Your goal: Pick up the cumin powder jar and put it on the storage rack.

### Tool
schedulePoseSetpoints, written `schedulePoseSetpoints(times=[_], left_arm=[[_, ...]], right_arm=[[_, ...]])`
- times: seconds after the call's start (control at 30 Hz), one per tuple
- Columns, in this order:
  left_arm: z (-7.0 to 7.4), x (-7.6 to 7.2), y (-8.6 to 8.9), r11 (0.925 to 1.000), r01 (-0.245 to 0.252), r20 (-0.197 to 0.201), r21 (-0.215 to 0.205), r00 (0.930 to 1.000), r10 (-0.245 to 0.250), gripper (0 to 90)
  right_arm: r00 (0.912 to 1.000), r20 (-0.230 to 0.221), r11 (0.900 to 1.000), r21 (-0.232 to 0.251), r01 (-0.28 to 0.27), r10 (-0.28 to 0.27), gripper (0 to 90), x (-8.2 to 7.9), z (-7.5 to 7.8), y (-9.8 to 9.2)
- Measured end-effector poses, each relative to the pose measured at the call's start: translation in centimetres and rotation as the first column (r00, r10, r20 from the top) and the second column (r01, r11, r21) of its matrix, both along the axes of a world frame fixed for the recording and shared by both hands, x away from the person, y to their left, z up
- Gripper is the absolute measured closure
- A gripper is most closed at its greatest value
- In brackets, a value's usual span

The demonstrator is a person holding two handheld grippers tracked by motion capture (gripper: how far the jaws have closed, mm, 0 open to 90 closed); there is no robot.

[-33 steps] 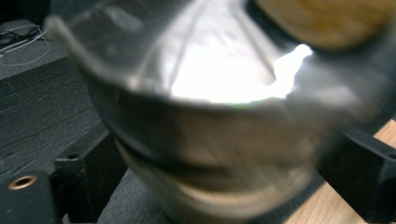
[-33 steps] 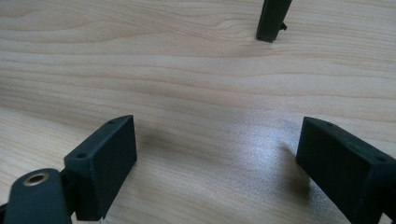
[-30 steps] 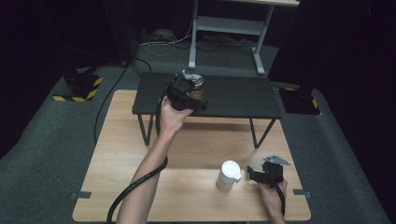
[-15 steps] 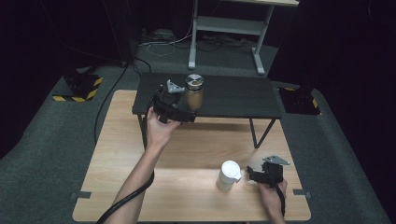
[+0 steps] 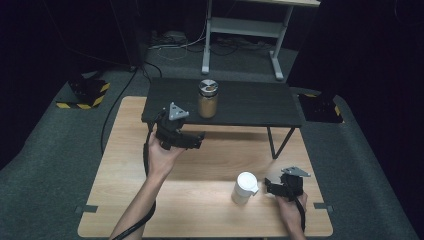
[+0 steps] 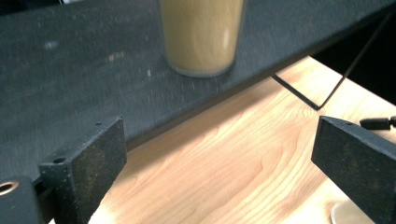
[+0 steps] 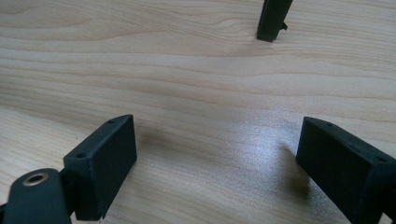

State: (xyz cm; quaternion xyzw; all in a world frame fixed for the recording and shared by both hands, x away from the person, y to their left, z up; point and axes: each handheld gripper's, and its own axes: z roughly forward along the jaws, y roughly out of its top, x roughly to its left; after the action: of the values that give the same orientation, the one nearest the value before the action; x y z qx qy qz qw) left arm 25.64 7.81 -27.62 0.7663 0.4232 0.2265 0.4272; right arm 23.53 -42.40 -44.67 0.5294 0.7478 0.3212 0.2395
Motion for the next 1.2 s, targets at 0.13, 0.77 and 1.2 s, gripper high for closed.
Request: schedulePoseSetpoints(times=[0.13, 0.77, 1.2], left_arm=[[-1.3, -1.1, 0.3, 0.9998, -0.004, 0.009, 0.020, 0.9999, 0.004, 3.8], [-7.4, -1.5, -0.3, 0.9950, -0.043, -0.047, 0.091, 0.9978, 0.047, 4.6], [-11.3, -0.5, -0.6, 0.9934, -0.056, -0.133, 0.100, 0.9887, 0.069, 4.6]], right_arm=[[1.0000, 0.000, 1.000, 0.000, 0.000, 0.000, 11.5, 0.0, 0.0, 0.0], [1.0000, 0.000, 1.000, -0.002, -0.001, 0.001, 11.4, 0.0, 0.0, 0.0], [1.0000, 0.000, 1.000, -0.003, 0.000, 0.000, 11.4, 0.0, 0.0, 0.0]])
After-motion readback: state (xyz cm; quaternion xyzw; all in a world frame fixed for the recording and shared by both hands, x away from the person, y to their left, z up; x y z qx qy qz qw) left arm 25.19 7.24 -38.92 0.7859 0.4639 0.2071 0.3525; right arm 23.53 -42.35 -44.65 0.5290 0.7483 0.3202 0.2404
